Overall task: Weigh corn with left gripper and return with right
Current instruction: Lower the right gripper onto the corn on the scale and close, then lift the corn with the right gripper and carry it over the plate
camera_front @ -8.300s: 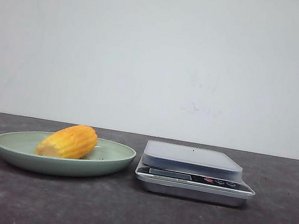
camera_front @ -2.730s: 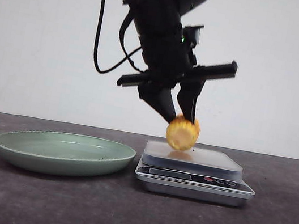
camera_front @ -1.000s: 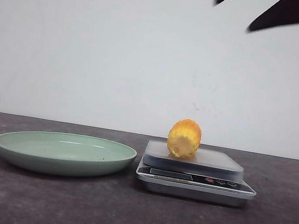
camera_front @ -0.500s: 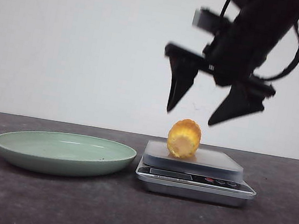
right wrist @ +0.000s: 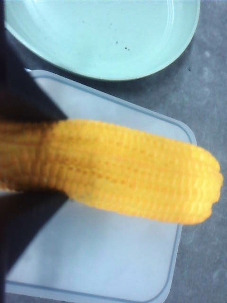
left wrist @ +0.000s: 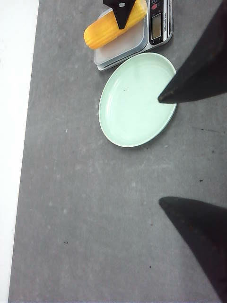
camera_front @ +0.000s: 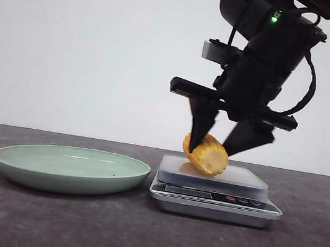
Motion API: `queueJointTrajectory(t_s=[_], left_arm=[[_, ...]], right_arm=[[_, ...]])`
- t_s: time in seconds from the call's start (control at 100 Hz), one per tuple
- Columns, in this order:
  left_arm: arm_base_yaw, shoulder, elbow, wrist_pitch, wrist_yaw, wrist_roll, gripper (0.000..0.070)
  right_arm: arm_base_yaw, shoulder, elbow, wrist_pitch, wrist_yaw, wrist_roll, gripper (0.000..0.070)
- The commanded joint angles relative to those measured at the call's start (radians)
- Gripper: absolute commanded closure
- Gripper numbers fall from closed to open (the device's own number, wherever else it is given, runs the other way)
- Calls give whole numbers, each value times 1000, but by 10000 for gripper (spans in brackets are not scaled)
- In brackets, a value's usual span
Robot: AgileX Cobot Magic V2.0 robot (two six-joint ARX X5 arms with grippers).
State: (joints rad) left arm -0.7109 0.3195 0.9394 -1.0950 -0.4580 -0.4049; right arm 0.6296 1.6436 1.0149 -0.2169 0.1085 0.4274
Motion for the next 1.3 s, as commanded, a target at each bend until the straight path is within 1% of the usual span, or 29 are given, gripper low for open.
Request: queueJointTrajectory(t_s=[0.0, 0.13, 0.29, 0.51, 0.6, 0.68, 0.75, 0.9, 1.15, 1.29], left_arm=[[-6, 1, 13, 10, -3, 1, 348], [-6, 1, 13, 11, -2, 11, 348], [-6, 1, 13, 11, -3, 11, 348], [-6, 1, 13, 19, -6, 11, 348], [-6, 1, 13, 18, -6, 11, 348], [-6, 1, 13, 19, -7, 11, 348], [-6, 1, 13, 26, -10, 11, 348], [-6, 1, 13, 29, -10, 11, 348], [-6, 1, 13, 32, -10, 11, 348], [-6, 1, 13, 32, -10, 11, 348]], right_arm=[[11, 13, 19, 12, 5, 12, 700], [26, 4, 21, 14, 31, 6, 700], [53, -74, 27, 7, 31, -12, 700], [150, -128, 94, 11, 16, -9, 700], [196, -126, 126, 31, 31, -6, 700], [236, -95, 142, 94, 35, 38, 700], [253, -66, 160, 124, 33, 65, 700], [291, 27, 214, 133, 31, 64, 700], [302, 180, 283, 136, 34, 65, 700], [302, 240, 283, 143, 49, 95, 700]])
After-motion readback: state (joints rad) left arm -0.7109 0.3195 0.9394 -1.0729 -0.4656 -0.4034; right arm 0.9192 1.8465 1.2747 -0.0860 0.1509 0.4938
